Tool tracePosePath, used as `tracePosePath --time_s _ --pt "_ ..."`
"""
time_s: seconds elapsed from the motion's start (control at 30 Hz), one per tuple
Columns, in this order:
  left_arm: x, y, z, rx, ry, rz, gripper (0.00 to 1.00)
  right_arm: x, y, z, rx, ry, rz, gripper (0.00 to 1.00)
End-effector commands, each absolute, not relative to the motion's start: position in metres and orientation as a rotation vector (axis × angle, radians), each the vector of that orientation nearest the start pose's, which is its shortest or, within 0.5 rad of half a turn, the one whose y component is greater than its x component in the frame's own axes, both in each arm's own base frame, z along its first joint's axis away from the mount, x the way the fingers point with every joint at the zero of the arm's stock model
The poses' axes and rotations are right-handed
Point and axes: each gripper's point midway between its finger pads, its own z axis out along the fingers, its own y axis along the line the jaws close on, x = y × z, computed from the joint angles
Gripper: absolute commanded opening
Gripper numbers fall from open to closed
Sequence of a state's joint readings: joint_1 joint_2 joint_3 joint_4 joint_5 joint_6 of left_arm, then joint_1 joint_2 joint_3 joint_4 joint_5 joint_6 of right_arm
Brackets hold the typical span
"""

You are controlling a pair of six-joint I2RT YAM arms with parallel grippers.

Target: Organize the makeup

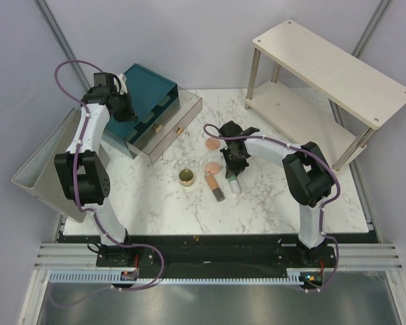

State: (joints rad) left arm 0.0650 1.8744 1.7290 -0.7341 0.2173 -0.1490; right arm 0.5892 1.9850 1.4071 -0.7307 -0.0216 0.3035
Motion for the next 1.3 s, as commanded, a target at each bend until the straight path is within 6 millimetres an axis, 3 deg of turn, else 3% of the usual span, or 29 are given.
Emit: tracePosePath --time_s 0.0,0.17,0.43,0.67,0.7,0.77,0.83,0.87,0.9,1.0,1.1,1.27 --pt "0.433 -0.014 0.117 -0.231 2.696 -0.299 0.05 0.318 0.228 0.006 -0.428 2.892 0.145 0.00" --pt "0.432 -0.013 0.118 -0.229 2.694 -0.293 0.05 0.345 0.245 0.059 -0.439 2.745 0.227 0.00" --pt "0.434 -0.016 0.119 -0.227 2.692 -0.312 0.05 0.384 0.315 0.153 -0.430 2.512 0.633 0.00" --pt "0.436 -0.018 0.117 -0.235 2.694 -0.334 0.06 0.413 0.388 0.227 -0.357 2.212 1.141 0.00" --pt "0.435 -0.019 0.116 -0.235 2.697 -0.339 0.06 0.412 0.397 0.230 -0.364 2.190 1.217 0.00" --pt "0.435 -0.020 0.117 -0.233 2.696 -0.347 0.06 0.424 0.410 0.253 -0.288 2.092 1.353 0.00" --pt "0.435 -0.020 0.116 -0.239 2.697 -0.352 0.05 0.429 0.420 0.258 -0.187 2.082 1.504 0.00" --pt "0.435 -0.021 0.117 -0.237 2.696 -0.352 0.06 0.437 0.426 0.277 -0.193 1.972 1.563 0.00" --pt "0.435 -0.021 0.116 -0.240 2.697 -0.357 0.06 0.444 0.432 0.274 -0.161 1.961 1.611 0.00" --pt "0.435 -0.023 0.118 -0.240 2.693 -0.365 0.06 0.467 0.444 0.291 -0.100 1.867 1.699 0.00" --pt "0.435 -0.023 0.118 -0.249 2.694 -0.376 0.06 0.489 0.454 0.295 -0.056 1.842 1.677 0.00" --pt "0.435 -0.024 0.120 -0.253 2.689 -0.381 0.06 0.530 0.452 0.292 0.082 1.810 1.549 0.02"
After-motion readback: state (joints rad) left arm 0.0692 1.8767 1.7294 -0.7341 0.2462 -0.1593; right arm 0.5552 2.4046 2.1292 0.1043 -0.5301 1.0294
